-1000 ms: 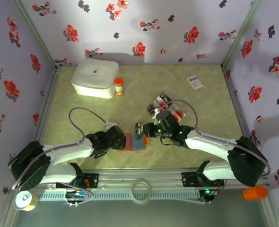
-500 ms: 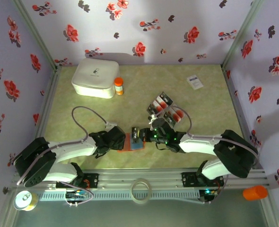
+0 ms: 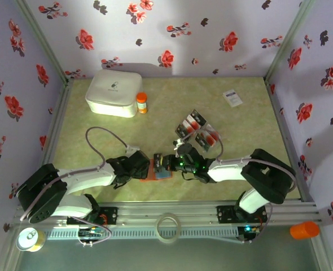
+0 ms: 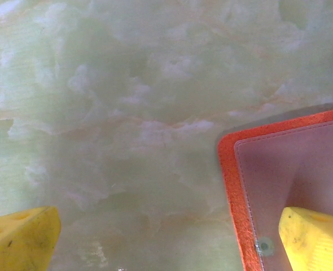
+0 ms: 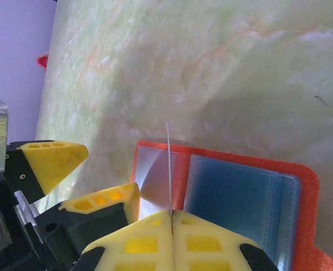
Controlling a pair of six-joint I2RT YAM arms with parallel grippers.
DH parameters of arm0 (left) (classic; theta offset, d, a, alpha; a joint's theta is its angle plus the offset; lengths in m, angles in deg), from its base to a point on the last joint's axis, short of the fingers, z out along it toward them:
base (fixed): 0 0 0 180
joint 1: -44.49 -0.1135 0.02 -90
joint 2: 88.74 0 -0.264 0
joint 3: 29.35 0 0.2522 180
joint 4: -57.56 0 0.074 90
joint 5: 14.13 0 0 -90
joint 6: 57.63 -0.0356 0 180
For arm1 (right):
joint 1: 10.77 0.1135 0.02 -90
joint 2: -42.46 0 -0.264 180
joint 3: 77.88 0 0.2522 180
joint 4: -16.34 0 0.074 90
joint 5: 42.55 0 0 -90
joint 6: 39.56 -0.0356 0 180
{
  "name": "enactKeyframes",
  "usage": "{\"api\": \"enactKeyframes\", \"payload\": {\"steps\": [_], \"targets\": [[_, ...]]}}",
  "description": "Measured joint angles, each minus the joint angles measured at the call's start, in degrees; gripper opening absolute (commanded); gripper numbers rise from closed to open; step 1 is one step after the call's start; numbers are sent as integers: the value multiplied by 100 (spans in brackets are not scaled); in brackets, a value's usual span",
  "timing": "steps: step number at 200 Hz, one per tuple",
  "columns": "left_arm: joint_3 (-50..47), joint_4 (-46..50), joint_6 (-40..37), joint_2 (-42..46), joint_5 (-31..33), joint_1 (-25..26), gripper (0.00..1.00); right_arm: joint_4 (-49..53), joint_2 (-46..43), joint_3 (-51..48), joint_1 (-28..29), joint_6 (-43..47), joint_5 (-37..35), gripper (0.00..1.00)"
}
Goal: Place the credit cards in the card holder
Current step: Insert the credit card into the card slot.
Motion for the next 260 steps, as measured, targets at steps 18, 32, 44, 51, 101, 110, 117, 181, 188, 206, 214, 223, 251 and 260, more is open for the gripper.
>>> {"api": "enactKeyframes", "payload": {"steps": [18,32,44,51,101,110,117,181,188,206,214,223,251,260], "targets": [[0,-2,0,0,17,0,100,-83,50,0,15,-48,0,0],[0,-2,0,0,22,0,100,-146,63,-2,22,-85,0,0],[0,-2,0,0,28,0,100,-190,66,-13,26,-105,0,0],[0,-4,0,0,33,0,100,-216,72,-26,33,-125,0,0],[0,-22,0,0,35,0,100,-400,291,-66,107,-214,-2,0],[0,-22,0,0,35,4,100,-452,326,-74,120,-236,-2,0],[0,-22,0,0,35,4,100,-481,343,-85,129,-254,-2,0],[0,-11,0,9,35,11,100,-579,356,-238,170,-352,-31,0],[0,4,0,28,35,11,100,-579,356,-247,173,-365,-42,0],[0,26,2,125,35,11,100,-577,354,-249,181,-382,-61,0],[0,31,2,186,35,11,100,-575,354,-249,181,-385,-63,0],[0,48,4,254,35,11,100,-573,354,-249,181,-385,-63,0],[0,114,26,382,35,11,100,-570,354,-249,188,-387,-66,0],[0,133,35,396,35,11,100,-573,354,-249,192,-387,-66,0]]}}
